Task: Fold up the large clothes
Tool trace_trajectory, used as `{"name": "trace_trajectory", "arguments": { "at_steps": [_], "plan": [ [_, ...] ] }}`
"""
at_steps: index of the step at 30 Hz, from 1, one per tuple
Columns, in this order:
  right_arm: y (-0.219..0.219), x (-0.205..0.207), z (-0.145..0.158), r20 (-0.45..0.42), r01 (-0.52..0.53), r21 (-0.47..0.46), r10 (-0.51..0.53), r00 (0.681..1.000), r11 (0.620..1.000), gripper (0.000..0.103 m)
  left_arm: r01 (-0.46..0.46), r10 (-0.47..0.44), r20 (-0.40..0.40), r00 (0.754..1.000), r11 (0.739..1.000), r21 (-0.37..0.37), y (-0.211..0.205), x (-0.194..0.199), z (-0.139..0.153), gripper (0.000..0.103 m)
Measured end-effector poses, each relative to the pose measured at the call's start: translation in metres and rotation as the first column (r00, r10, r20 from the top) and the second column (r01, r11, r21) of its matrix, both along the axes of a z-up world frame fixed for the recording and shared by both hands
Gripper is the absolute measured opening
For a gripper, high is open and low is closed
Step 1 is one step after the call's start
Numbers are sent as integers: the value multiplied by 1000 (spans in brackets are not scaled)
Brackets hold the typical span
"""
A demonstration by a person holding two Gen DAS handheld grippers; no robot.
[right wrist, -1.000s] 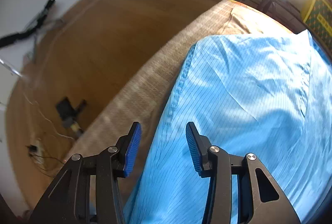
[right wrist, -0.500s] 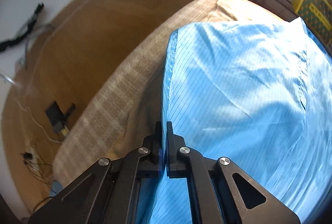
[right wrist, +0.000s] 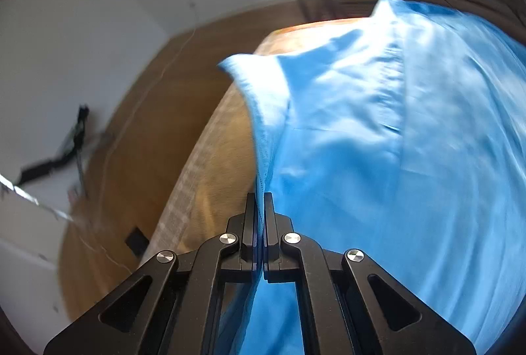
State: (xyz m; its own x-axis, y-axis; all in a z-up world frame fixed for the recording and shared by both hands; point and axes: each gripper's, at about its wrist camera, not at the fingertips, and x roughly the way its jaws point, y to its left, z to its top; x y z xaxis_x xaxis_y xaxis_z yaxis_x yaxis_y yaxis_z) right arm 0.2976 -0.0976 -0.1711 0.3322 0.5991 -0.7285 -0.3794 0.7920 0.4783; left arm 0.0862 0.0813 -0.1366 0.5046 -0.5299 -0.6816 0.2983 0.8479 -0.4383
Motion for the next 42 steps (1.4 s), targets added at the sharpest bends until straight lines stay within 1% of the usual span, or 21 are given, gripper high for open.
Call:
{"name": "trace_trajectory", "arguments": {
  "at_steps": [3,5,9,12,14,16,21,23,24,25,27,29,31,33,34,35,36,38,40,42],
  "plan": [
    [-42,-2,-8,-24,66,66,-65,998,996,1,64,-64,-6,998,998,24,-24,0,-1,0],
    [-73,-2,-21,-63,117,109,-111,992,987,1,107,-106,-16,994,993,43,-41,0,-5,0],
    [-118,-3,-48,-152,218,134,-197,968,967,1,162,-160,-31,987,984,74,-61,-3,-13,0],
    [-136,-2,-61,-176,245,111,-224,959,963,1,175,-172,-50,984,981,79,-63,-1,-18,0],
    [-142,-2,-69,-210,263,104,-238,948,959,1,170,-165,-58,985,982,81,-60,-1,-21,0],
    [-144,0,-72,-220,270,107,-242,945,957,1,162,-157,-65,985,984,73,-56,2,-20,0],
    [-132,4,-66,-185,238,77,-221,958,968,1,140,-138,-43,990,988,61,-45,0,-13,0],
    [-133,6,-66,-180,215,79,-198,963,973,1,140,-138,-35,990,988,69,-42,-5,-12,0],
    [-131,6,-64,-173,200,77,-185,967,977,3,134,-132,-28,991,988,79,-38,-7,-11,0],
    [-131,6,-62,-162,192,61,-180,970,980,5,129,-127,-27,991,988,85,-40,-12,-13,0],
    [-131,2,-56,-130,166,13,-163,978,986,6,118,-116,-30,993,990,83,-36,-12,-14,0],
    [-132,-3,-52,-122,150,3,-149,981,989,10,100,-98,-34,995,992,71,-28,-13,-13,0],
    [-135,-11,-44,-109,143,-7,-143,984,990,21,74,-72,-26,997,995,67,-18,-14,-10,0],
    [-140,-25,-33,-82,124,-21,-126,989,992,23,39,-38,-23,999,998,57,-6,-15,-7,0],
    [-143,-35,-25,-69,108,-30,-110,992,994,23,19,-18,-24,1000,999,47,-1,-14,-6,2],
    [-144,-44,-21,-61,93,-35,-95,994,995,23,5,-3,-28,1000,999,38,4,-13,-6,13],
    [-144,-50,-18,-56,81,-36,-83,995,996,23,-19,19,-36,999,1000,25,10,-12,-8,31],
    [-149,-71,-11,-51,52,-42,-54,997,998,23,-56,56,-51,997,998,7,18,-11,-11,49],
    [-152,-96,-8,-51,15,-44,-17,999,999,23,-67,68,-83,994,998,9,22,-8,-19,49],
    [-151,-124,-11,-51,-30,-50,27,998,998,23,-75,76,-106,991,997,22,22,-6,-27,49]
  ]
}}
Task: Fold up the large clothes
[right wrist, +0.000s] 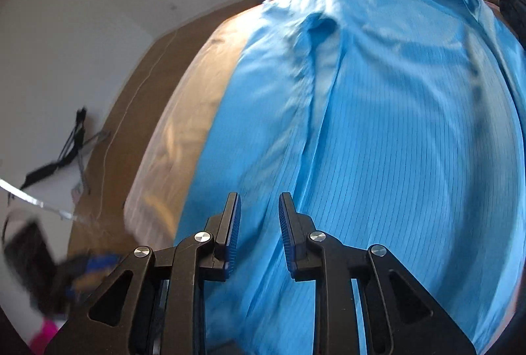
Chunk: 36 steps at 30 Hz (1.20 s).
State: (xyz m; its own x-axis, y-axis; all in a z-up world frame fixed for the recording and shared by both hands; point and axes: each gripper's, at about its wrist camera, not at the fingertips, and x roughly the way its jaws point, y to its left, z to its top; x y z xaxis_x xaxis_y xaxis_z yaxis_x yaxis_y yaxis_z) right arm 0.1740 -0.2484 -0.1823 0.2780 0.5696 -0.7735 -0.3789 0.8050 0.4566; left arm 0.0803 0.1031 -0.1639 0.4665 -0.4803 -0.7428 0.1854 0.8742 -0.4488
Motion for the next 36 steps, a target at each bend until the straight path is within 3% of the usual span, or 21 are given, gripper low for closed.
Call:
{"name": "trace_trajectory", "arguments": {
  "at_steps": [4,9,12,14,20,22,24,31,32,34,36],
  "plan": [
    [12,-39,-15,-4,-56,-32,56,998,998,23,-5,7,-45,999,999,44,-5,5,-16,49],
    [41,-70,-37,62,-90,-164,101,993,982,23,8,-1,-58,998,993,121,-17,7,-27,49],
    [50,-83,-54,68,-114,-296,140,988,948,23,16,-9,-43,999,983,182,-23,4,-29,49],
    [48,-89,-58,90,-123,-333,162,983,935,23,16,-11,-24,1000,976,215,-27,1,-28,49],
    [29,-93,-46,119,-70,-292,109,987,954,24,16,-31,49,998,957,291,-38,-5,-18,49],
    [24,-95,-43,126,-54,-291,94,988,955,39,14,-35,66,997,955,297,-39,-6,-14,49],
    [19,-96,-43,116,-49,-277,84,990,960,47,10,-35,77,996,953,301,-39,-6,-12,49],
    [21,-99,-58,30,-76,-218,85,996,973,47,3,-35,98,995,950,313,-41,-6,-7,49],
    [22,-99,-58,30,-77,-211,85,996,974,45,1,-35,101,994,949,314,-42,-6,-6,49],
    [24,-100,-58,15,-93,-183,98,995,979,22,-7,-29,108,994,948,318,-43,-7,-4,49],
    [26,-100,-58,0,-108,-160,109,994,981,13,-7,-30,111,993,948,318,-45,-7,-3,49]
  ]
}}
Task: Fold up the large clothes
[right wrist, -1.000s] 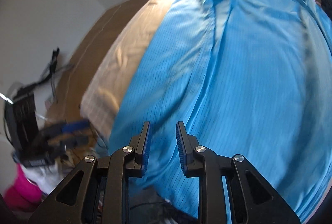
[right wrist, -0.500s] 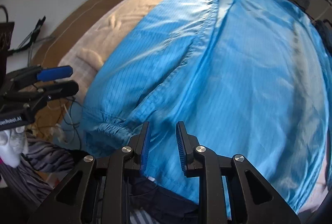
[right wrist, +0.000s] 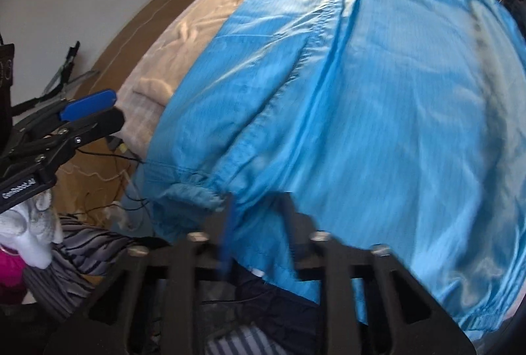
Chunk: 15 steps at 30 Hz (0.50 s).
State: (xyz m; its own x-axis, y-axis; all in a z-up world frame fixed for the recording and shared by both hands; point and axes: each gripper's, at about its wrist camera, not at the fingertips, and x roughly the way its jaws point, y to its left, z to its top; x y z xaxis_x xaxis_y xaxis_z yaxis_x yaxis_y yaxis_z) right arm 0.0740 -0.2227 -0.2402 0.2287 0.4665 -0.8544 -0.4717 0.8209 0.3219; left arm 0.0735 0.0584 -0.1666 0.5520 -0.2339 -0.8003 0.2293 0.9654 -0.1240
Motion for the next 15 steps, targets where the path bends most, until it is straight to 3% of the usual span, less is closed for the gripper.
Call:
{"name": "trace_trajectory", "arguments": {
  "at_steps": [3,11,15],
  "plan": [
    [6,-3,1,34,-17,-35,18,999,999,13,12,-13,12,1000,1000,13,-7,0,3,49],
    [-6,-6,23,105,-1,-11,2,994,1000,13,39,-40,48,998,999,10,-24,-4,15,49],
    [-26,-6,39,165,42,-5,-41,985,999,23,57,-56,59,997,998,-13,-36,-5,19,49]
  ]
}}
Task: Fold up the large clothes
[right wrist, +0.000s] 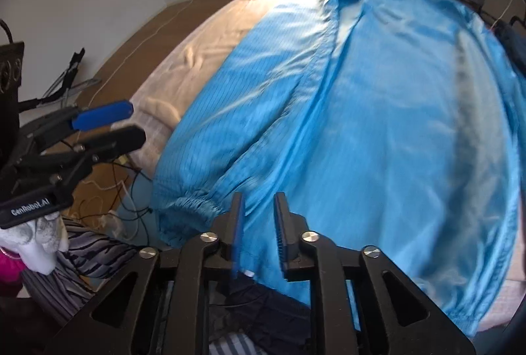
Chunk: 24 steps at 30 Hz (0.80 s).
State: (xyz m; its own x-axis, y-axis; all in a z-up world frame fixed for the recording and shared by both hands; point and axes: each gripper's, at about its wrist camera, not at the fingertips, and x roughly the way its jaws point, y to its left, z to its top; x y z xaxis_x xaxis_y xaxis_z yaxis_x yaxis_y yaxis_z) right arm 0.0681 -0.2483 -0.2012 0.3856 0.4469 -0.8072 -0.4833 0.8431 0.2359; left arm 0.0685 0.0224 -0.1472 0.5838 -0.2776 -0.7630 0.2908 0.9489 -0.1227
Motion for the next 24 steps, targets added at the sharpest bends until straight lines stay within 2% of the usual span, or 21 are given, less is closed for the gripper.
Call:
{"name": "trace_trajectory", "arguments": {
  "at_steps": [3,12,20,24],
  "plan": [
    [-18,1,9,44,35,12,-35,998,999,27,21,-21,4,1000,999,-30,-12,0,4,49],
    [-87,1,33,158,162,13,-162,974,987,28,119,-119,2,993,992,-42,-66,-1,8,49],
    [-155,1,43,200,276,-20,-267,943,961,29,215,-216,-20,976,974,-67,-116,7,12,49],
    [-192,4,44,212,344,-27,-331,920,939,38,257,-260,-39,965,964,-73,-138,9,10,49]
  ]
}}
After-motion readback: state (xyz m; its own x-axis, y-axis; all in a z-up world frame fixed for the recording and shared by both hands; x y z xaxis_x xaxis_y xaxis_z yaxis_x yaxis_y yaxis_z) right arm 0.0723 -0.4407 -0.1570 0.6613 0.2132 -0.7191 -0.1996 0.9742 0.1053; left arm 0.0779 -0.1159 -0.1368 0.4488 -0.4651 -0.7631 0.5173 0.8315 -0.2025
